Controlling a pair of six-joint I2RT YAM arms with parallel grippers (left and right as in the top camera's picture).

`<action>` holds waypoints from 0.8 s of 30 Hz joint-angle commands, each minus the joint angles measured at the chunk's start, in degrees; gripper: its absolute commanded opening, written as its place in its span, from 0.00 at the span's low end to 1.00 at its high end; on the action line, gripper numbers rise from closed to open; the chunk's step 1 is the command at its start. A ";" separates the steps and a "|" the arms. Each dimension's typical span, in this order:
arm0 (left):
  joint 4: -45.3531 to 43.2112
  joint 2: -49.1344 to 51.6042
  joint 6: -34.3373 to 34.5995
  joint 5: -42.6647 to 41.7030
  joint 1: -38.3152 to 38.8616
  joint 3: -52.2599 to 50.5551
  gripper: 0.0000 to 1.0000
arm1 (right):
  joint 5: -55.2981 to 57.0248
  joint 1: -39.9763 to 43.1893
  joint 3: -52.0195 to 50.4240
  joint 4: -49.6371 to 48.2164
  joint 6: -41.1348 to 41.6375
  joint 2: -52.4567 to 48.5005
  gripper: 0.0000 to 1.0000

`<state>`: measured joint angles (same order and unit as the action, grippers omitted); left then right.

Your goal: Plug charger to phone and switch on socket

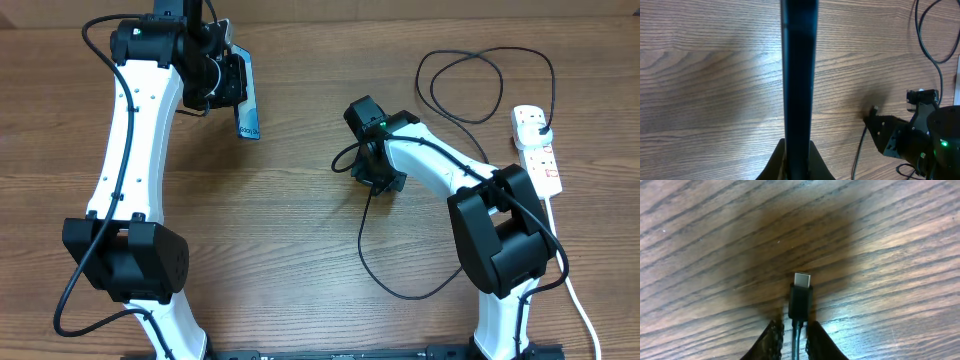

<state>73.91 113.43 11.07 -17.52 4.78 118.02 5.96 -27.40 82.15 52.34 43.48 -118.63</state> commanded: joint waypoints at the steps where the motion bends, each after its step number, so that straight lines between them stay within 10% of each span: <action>1: -0.24 -0.50 0.98 -1.18 0.17 0.22 0.04 | 0.33 0.13 -0.46 0.28 0.02 -0.44 0.17; 24: -1.62 -0.50 0.92 -2.49 0.17 0.22 0.04 | -0.02 0.20 2.62 -0.31 -2.73 -0.24 0.04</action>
<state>73.17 113.43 11.70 -17.69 4.78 118.02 5.85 -27.40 82.21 51.72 42.72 -118.63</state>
